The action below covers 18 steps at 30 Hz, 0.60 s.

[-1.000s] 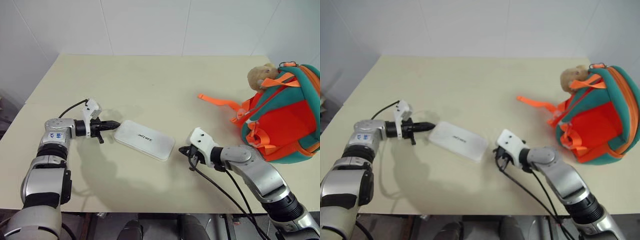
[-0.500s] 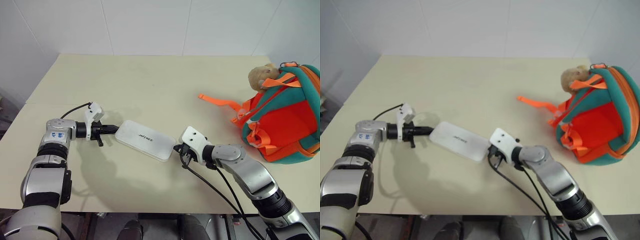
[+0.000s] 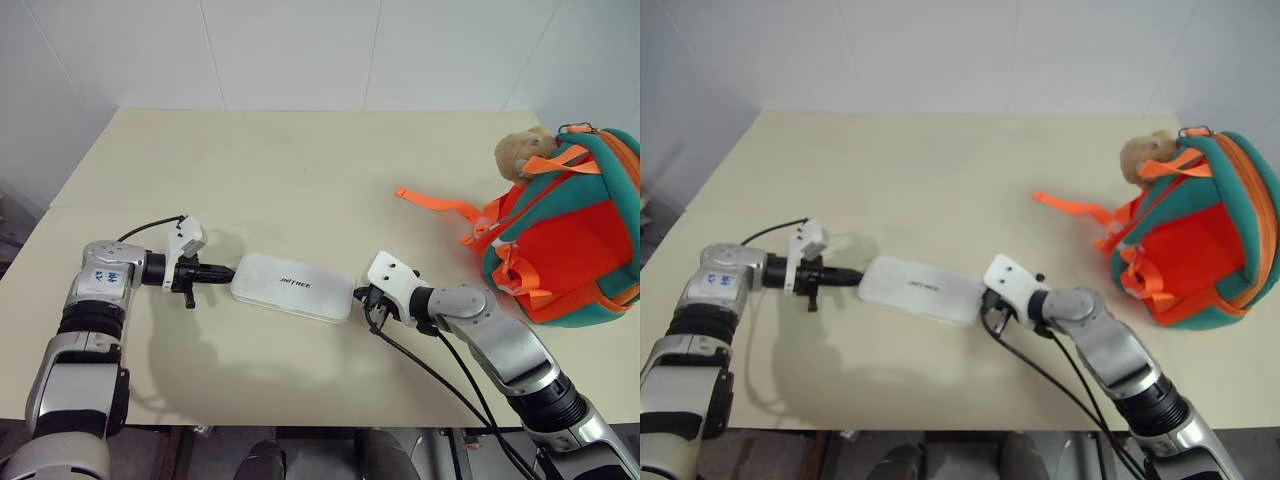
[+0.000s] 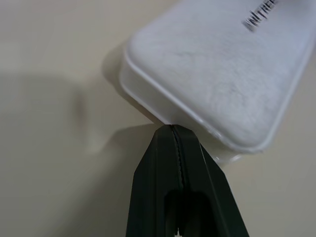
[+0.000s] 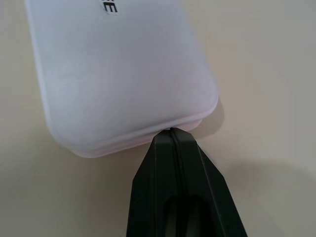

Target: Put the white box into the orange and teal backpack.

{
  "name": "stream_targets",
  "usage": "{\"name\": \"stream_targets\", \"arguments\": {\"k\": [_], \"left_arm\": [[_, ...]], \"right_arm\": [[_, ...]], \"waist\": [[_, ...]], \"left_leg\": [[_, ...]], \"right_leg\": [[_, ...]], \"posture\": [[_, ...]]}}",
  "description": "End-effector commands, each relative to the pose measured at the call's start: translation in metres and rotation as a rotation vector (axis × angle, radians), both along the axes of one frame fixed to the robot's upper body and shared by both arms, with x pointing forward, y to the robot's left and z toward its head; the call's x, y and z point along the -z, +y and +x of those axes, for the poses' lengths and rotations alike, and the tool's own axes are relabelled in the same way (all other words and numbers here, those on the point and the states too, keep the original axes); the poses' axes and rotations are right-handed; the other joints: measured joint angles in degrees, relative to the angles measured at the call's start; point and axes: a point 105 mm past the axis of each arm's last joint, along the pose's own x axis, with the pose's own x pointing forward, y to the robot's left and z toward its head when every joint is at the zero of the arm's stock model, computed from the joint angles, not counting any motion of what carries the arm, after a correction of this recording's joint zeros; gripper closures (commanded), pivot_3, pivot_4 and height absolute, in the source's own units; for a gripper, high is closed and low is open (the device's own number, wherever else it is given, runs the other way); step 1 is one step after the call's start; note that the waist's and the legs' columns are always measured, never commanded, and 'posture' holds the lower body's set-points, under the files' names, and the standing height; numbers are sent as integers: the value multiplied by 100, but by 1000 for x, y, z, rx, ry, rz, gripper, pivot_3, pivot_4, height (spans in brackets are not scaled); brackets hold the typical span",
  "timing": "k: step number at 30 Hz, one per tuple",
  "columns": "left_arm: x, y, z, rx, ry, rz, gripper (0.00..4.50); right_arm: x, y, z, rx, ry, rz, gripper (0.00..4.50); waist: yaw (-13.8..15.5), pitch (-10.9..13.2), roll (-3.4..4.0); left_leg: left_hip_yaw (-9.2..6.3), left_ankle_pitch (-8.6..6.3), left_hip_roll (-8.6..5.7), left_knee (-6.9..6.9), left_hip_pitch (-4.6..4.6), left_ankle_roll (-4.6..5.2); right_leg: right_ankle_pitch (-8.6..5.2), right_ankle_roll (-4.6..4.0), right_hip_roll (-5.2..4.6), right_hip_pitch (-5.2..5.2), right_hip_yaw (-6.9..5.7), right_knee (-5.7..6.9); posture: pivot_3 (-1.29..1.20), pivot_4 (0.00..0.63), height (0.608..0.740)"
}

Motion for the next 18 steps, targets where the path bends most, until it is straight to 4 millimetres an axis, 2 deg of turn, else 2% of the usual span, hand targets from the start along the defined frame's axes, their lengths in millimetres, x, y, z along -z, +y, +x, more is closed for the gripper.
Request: {"name": "stream_targets", "arguments": {"k": [1,6,18], "left_arm": [[-1,-15,-15,85,22,-4,4500],[2,-27,-33,118,61,1,4500],[6,-39,-52,139,84,0,4500]], "right_arm": [[-14,10,-5,-83,-48,12,4380],[-16,10,-11,-131,-35,-5,4380],[-14,1,-23,-190,-5,-52,4380]], "waist": [[7,0,0],[19,0,1],[22,1,1]], "left_leg": [[0,0,0,0,0,0],[1,-1,0,1,0,1],[5,-4,0,1,1,6]], "right_leg": [[0,0,0,0,0,-2],[0,0,-1,0,2,-9],[0,-1,-1,0,4,-15]], "posture": [[0,150,740],[0,150,740],[0,150,740]]}}
